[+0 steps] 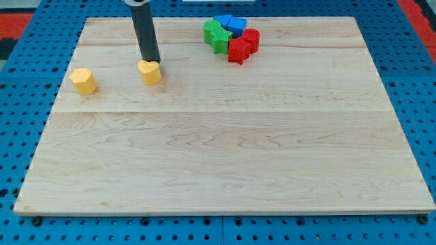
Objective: Push the yellow heart below the red star
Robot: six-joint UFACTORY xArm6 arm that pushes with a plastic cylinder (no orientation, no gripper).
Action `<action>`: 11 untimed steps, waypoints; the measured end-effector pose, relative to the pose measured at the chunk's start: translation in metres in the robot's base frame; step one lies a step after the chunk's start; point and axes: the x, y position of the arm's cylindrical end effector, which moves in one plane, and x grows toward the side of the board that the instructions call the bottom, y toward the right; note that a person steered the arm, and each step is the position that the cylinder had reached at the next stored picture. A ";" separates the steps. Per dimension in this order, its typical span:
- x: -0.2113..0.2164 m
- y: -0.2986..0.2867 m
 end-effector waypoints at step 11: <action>0.048 0.090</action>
